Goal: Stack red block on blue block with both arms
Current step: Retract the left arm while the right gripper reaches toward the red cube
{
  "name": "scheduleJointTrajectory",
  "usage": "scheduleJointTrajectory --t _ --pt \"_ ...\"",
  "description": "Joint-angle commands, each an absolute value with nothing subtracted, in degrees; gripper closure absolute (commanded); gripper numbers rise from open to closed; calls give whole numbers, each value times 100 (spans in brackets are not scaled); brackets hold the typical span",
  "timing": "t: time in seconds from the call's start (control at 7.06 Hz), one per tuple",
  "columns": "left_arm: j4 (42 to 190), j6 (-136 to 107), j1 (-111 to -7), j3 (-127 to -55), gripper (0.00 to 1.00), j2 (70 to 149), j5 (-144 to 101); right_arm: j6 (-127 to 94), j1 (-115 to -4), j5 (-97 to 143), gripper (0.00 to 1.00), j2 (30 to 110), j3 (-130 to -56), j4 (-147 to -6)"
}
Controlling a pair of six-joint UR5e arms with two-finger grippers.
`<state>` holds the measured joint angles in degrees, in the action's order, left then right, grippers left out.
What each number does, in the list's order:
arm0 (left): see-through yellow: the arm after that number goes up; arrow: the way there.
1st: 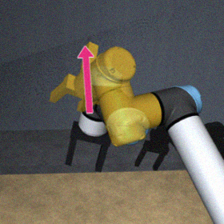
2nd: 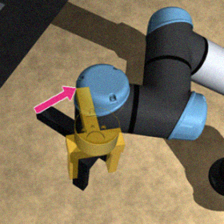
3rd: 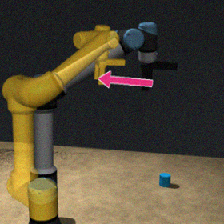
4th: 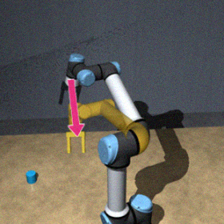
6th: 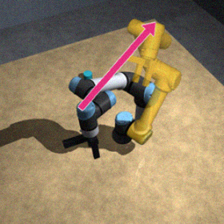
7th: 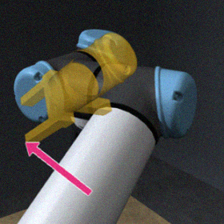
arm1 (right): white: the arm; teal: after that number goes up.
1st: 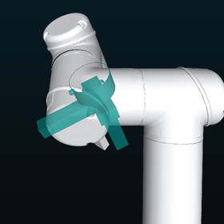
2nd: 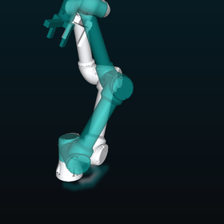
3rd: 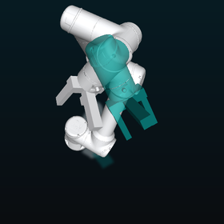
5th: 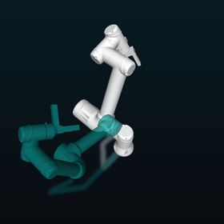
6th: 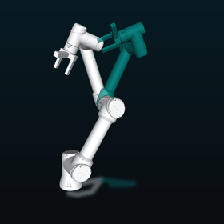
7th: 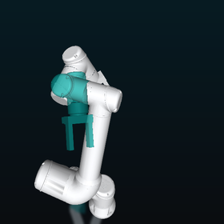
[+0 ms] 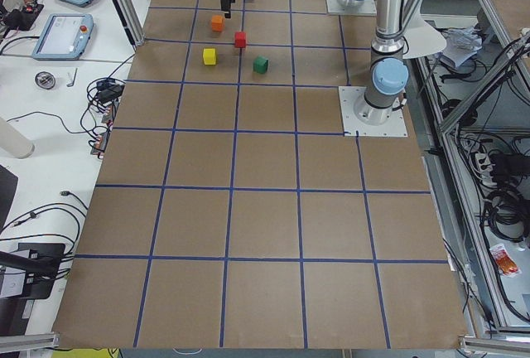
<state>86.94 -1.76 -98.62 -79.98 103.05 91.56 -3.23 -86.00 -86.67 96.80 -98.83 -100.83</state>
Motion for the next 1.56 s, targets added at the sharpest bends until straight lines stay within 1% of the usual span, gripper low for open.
scheduleJointTrajectory --t 0.0,0.14,0.28,0.42,0.57,0.85,1.13,1.42 --pt "8746 733 -9169 -8784 0 9277 9237 -360 -8648 -8605 0 9459 -10010 -10229" --pt "8528 677 -9124 -9146 0 8864 9255 -386 -8770 -8613 0 9257 -10037 -10265" --pt "8447 -132 -9132 -9419 0 8651 9255 -395 -8945 -8596 0 9063 -10037 -10318" --pt "8220 -315 -9123 -9596 0 8579 9237 -422 -9304 -8596 0 8809 -10020 -10475" --pt "8192 -351 -9106 -9641 0 8578 9176 -509 -9664 -8604 0 8615 -10037 -10825" --pt "8209 -308 -8983 -9554 0 8578 9009 -1105 -10228 -8604 0 8212 -10037 -10977" --pt "8383 -247 -8904 -9327 0 8674 9035 -1134 -10397 -8604 0 7694 -10028 -11896" --pt "8517 -220 -8904 -9255 0 8745 9018 -1213 -10415 -8596 0 7384 -10020 -12146"
